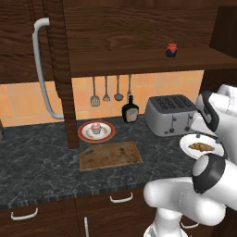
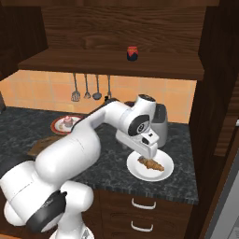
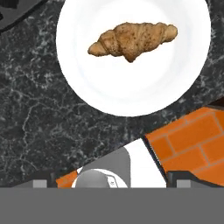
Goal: From the different types of pastries on the counter, select a croissant and place it on the cutting board. Then retrieve a jar of jam from the cabinet and place it alongside the croissant on the cutting board.
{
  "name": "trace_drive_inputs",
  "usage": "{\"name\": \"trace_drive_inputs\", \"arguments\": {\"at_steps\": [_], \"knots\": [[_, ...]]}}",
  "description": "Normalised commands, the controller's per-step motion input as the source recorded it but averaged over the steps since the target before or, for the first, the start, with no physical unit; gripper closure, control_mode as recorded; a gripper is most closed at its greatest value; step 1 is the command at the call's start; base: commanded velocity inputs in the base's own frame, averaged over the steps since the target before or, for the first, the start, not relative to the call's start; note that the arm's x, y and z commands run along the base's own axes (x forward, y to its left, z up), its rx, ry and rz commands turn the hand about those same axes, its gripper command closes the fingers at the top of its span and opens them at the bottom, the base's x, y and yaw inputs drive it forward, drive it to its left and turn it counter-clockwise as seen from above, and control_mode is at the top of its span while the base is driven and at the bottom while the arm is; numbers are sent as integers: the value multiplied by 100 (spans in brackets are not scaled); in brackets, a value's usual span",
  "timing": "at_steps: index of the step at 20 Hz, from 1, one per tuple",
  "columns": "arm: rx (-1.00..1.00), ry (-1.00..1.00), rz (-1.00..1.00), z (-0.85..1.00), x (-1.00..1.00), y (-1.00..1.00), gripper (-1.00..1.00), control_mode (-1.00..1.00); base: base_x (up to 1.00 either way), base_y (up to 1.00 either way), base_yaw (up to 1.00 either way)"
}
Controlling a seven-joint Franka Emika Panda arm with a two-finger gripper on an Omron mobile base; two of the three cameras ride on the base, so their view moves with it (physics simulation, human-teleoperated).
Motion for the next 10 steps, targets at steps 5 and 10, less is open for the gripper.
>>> {"name": "trace_drive_inputs", "arguments": {"at_steps": [5,10], "knots": [[2,8,-8,-42,22,-17,-100,-100,0,0,0],[5,9,-29,-23,43,-34,-100,-100,0,0,0]]}}
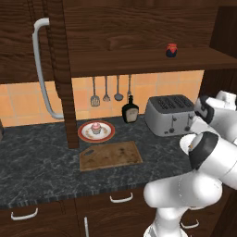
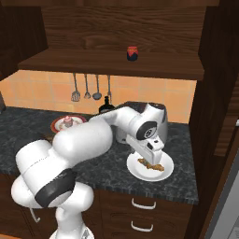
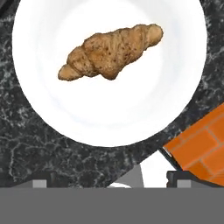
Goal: From the different types of pastries on the counter, select a croissant and place it on the cutting board. Then retrieve a jar of jam from the cabinet and place it alongside the croissant on the cutting board.
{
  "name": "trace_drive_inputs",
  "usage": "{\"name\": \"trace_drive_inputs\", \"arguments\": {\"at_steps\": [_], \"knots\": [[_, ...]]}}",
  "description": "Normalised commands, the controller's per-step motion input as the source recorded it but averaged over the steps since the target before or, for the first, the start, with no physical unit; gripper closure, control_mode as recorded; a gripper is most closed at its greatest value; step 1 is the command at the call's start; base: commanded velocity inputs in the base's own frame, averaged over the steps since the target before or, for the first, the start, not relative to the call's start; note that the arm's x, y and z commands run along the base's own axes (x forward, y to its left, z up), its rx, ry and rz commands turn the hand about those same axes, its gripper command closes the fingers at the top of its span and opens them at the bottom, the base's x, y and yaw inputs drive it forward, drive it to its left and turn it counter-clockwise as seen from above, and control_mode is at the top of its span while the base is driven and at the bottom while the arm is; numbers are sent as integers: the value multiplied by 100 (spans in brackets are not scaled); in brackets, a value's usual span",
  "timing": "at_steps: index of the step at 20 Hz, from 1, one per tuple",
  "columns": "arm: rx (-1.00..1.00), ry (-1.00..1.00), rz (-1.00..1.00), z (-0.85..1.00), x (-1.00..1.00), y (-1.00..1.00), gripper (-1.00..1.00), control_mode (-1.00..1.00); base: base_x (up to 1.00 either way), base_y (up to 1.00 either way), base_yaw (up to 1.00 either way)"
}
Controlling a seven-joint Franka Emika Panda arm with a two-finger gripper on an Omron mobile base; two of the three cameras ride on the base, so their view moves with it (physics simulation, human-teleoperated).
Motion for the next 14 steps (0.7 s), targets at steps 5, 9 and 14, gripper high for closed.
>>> {"name": "trace_drive_inputs", "arguments": {"at_steps": [5,9,14], "knots": [[5,10,-31,-12,54,-32,-100,-100,0,0,0],[7,17,-18,-18,60,-55,-100,-100,0,0,0],[2,12,-19,-46,25,-23,-100,-100,0,0,0]]}}
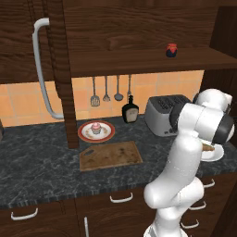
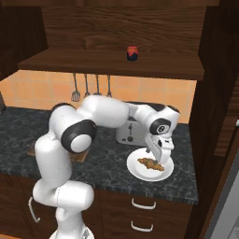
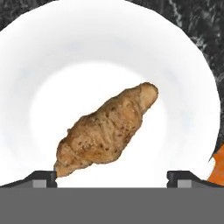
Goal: From the different types of pastries on the counter, select a croissant and place it on the cutting board. Then retrieve a jar of jam from the cabinet and place it alongside the croissant on the cutting board.
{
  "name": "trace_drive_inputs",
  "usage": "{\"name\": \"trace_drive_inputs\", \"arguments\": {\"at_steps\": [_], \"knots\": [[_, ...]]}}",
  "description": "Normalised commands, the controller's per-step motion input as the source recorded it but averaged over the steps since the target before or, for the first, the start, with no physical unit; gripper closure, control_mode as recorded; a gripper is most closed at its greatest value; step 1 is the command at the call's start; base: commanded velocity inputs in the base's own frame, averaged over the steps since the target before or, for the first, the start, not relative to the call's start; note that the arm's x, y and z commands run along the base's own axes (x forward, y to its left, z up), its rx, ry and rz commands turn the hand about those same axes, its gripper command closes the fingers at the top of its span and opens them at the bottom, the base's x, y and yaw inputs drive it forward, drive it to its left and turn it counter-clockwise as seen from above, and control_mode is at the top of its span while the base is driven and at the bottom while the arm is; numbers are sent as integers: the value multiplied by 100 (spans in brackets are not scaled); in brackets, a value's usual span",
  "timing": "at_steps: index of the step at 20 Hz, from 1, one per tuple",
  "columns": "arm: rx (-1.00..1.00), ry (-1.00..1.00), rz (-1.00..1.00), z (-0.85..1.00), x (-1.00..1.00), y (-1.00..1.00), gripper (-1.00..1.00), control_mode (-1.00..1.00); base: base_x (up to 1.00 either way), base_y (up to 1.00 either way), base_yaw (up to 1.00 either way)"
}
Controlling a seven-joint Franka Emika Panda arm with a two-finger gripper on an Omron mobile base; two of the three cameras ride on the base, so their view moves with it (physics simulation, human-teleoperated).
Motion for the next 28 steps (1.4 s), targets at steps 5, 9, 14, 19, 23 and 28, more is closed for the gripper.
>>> {"name": "trace_drive_inputs", "arguments": {"at_steps": [5,9,14,19,23,28], "knots": [[6,2,-21,-44,14,-1,-100,-100,0,0,0],[1,0,-17,-31,3,4,-100,-100,0,0,0],[0,0,-14,-34,0,33,-100,-100,0,0,0],[0,-10,-11,-35,-10,57,-100,-100,0,0,0],[-1,-11,-12,-29,-21,59,-100,-100,0,0,0],[-2,-3,-14,-32,-8,55,100,-100,0,0,0]]}}
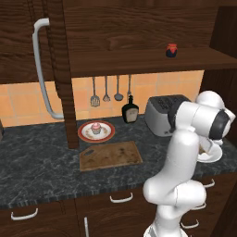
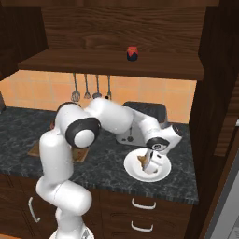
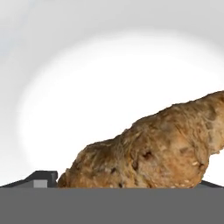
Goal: From the different types of pastries on the counter, select a croissant and place it on the cutting board. Then retrieve a jar of jam from the cabinet and place it alongside the croissant on the cutting board.
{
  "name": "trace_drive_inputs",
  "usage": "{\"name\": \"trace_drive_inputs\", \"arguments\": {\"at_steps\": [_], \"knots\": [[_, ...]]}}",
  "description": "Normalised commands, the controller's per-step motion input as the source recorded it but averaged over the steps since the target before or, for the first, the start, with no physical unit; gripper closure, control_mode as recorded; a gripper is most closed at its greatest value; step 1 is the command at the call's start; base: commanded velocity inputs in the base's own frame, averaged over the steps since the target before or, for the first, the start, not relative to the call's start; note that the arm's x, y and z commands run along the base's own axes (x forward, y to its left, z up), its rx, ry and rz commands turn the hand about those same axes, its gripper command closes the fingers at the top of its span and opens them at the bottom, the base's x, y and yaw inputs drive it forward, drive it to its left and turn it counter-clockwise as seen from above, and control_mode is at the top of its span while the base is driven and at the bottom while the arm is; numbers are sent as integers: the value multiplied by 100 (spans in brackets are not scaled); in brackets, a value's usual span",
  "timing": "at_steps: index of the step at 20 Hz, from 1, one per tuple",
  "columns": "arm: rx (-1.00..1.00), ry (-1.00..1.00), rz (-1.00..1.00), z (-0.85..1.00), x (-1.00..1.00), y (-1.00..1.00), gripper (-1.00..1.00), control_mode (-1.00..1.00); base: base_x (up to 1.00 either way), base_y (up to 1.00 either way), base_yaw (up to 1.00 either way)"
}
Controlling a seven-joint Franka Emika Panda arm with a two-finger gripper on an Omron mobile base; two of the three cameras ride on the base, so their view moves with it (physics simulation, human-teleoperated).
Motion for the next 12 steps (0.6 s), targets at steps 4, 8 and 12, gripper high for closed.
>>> {"name": "trace_drive_inputs", "arguments": {"at_steps": [4,8,12], "knots": [[0,-14,-12,9,-20,13,100,-100,0,0,0],[-2,-25,-9,79,-32,34,100,-100,0,0,0],[-15,-4,0,82,-8,98,100,-100,0,0,0]]}}
